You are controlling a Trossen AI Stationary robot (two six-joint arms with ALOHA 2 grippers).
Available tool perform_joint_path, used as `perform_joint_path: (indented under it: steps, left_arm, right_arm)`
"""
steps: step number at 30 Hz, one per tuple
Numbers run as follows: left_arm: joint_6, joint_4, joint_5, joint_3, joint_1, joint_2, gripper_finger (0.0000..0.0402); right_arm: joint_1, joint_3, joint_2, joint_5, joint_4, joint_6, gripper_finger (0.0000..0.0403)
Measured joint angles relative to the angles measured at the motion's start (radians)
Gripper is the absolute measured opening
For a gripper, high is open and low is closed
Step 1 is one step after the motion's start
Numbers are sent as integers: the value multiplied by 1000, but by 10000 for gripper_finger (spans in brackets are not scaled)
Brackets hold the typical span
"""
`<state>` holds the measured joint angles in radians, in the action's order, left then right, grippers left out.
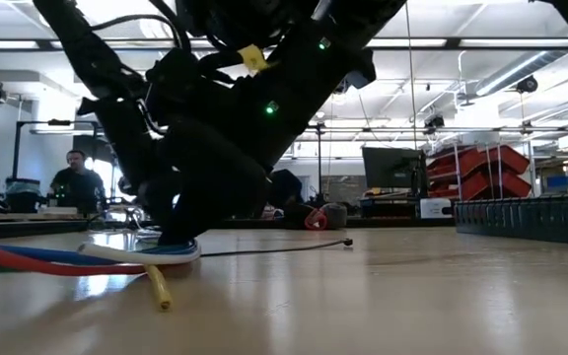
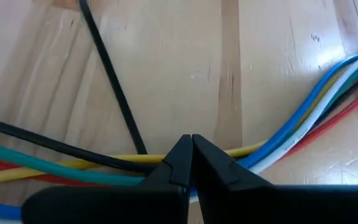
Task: Ziptie cables
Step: Close the cables together using a zip tie
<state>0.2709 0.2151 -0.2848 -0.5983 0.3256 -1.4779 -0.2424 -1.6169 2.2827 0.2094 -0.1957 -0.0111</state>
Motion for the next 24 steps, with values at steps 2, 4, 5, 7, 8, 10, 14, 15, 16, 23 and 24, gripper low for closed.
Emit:
perform_joint_path:
  steps: [2,4,5,7,8,10,14,15,16,23,24]
  left_arm:
    - [21,21,0,27,0,27,0]
    - [38,16,-1,46,0,42,0]
    - [42,11,-2,60,0,58,0]
    - [51,31,-4,81,0,89,0]
    - [54,33,-8,88,0,105,0]
    - [53,47,-12,108,0,158,0]
    - [53,41,-25,136,0,279,0]
    - [54,55,-32,145,0,312,0]
    - [58,56,-37,147,0,337,0]
    - [53,-33,61,191,-59,504,0]
    - [60,-45,66,204,-83,514,0]
  right_arm:
    - [1,0,-1,0,-5,0,0]
    - [3,0,-2,0,-7,-6,0]
    - [3,0,-3,1,-9,-6,0]
    - [5,0,-4,0,-12,-12,0]
    - [5,0,-4,0,-12,-15,0]
    - [5,0,-5,2,-14,-15,0]
    - [3,2,-17,54,-58,-8,0]
    - [4,2,-20,70,-61,-7,0]
    - [6,2,-28,76,-69,-4,0]
    - [-3,1,-87,67,-42,34,0]
    - [-6,0,-90,50,-24,38,0]
